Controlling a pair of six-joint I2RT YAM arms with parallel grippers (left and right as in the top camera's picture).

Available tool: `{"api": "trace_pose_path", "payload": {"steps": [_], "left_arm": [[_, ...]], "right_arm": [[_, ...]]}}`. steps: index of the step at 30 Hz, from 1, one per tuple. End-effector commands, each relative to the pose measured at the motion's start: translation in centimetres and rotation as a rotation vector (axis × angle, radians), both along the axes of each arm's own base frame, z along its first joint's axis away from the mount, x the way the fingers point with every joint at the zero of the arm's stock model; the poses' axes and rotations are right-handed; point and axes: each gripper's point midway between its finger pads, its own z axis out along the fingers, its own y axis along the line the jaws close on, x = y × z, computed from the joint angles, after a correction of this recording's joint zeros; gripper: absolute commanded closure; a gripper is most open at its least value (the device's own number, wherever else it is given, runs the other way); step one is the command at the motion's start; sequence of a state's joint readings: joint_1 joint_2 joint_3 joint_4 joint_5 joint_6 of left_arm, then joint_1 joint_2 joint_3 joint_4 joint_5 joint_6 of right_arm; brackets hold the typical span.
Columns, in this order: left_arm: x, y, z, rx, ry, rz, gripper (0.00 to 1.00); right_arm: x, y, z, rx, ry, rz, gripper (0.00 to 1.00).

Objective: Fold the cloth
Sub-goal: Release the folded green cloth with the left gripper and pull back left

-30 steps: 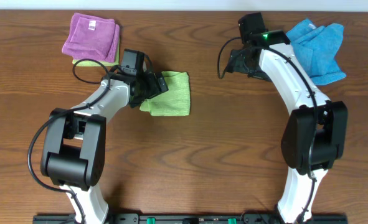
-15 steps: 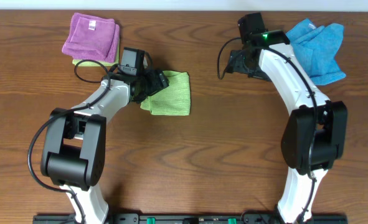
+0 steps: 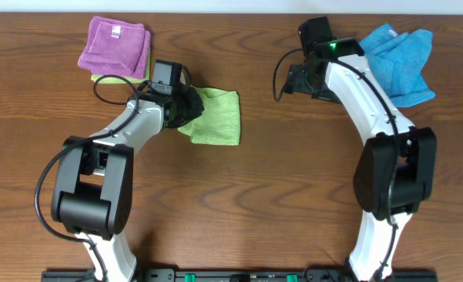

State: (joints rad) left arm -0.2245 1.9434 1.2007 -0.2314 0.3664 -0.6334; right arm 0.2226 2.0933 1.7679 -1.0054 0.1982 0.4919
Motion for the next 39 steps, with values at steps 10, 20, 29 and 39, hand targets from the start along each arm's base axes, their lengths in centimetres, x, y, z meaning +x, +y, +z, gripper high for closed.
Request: {"api": "trace_pose_path", "payload": {"steps": [10, 20, 29, 39], "left_arm": [[-1.5, 0.4, -1.3, 0.039, 0.07, -0.042, 0.94], [-1.3, 4.0, -1.6, 0.114, 0.097, 0.017, 0.38], [-0.9, 4.9, 1.0, -0.003, 0.158, 0.035, 0.39], [-1.5, 2.5, 1.6, -0.083, 0.172, -0.016, 0.39]], "right_arm": [[0.0, 0.3, 1.5, 0.0, -0.031, 0.017, 0.01], [0.0, 0.3, 1.5, -0.002, -0.029, 0.025, 0.01], [0.0, 0.3, 1.5, -0.002, -0.029, 0.024, 0.01], [0.0, 0.5, 1.5, 0.007, -0.028, 0.029, 0.01]]}}
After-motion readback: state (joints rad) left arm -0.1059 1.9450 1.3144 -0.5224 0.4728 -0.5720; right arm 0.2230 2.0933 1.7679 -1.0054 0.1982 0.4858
